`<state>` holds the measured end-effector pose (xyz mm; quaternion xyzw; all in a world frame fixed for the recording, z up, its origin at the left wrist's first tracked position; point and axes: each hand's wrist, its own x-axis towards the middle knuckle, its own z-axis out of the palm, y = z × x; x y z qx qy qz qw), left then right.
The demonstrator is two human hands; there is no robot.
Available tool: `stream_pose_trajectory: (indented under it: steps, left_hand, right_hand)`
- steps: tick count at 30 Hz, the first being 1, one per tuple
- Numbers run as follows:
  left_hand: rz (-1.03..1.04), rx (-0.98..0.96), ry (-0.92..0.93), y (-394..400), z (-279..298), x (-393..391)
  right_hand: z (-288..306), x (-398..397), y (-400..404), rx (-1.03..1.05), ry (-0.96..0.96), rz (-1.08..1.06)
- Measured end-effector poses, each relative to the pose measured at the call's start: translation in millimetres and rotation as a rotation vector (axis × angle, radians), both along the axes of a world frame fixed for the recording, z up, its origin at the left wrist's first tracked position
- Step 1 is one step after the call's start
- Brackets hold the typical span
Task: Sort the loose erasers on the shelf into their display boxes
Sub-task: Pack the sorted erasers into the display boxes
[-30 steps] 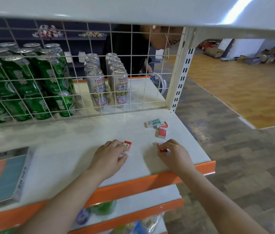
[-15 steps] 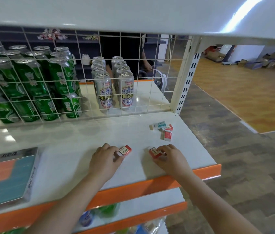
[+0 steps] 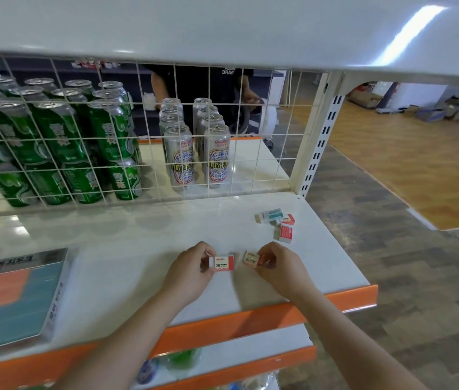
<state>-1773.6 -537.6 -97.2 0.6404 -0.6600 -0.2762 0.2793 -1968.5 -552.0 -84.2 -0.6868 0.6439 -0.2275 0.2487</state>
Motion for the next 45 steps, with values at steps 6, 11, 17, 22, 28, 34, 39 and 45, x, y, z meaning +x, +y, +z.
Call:
stream_pose_trajectory:
  steps: [6,11,17,22,28,34,39,45]
  left_hand:
    - [0.083,-0.017,0.18,0.8,2.7,-2.0]
    - [0.197,-0.004,0.491,1.1,8.9,6.9]
    - [0.165,0.052,0.629,12.9,15.9,13.1]
    - [0.164,0.058,0.623,21.7,14.0,11.1]
    - [0.182,0.038,0.617,27.3,12.7,9.7]
    - [0.23,0.007,0.637,32.7,16.9,9.5]
    - [0.293,-0.061,0.561,41.0,21.5,21.9]
    - [0.361,-0.083,0.55,52.2,23.0,60.2]
  right_hand:
    - [1.1,7.3,-2.5,0.038,-0.159,-0.001]
    - [10.4,4.7,-1.1,0.01,-0.35,-0.022]
    - [25.9,5.8,12.4,0.081,-0.585,0.028]
    - [24.1,7.8,19.0,0.122,-0.572,0.066]
    - [22.9,6.1,21.0,0.126,-0.541,0.101]
    - [25.6,9.7,19.6,0.104,-0.524,0.112]
    - [27.2,27.0,17.7,0.065,-0.494,0.121]
    - [29.2,66.2,21.2,0.073,-0.483,0.161]
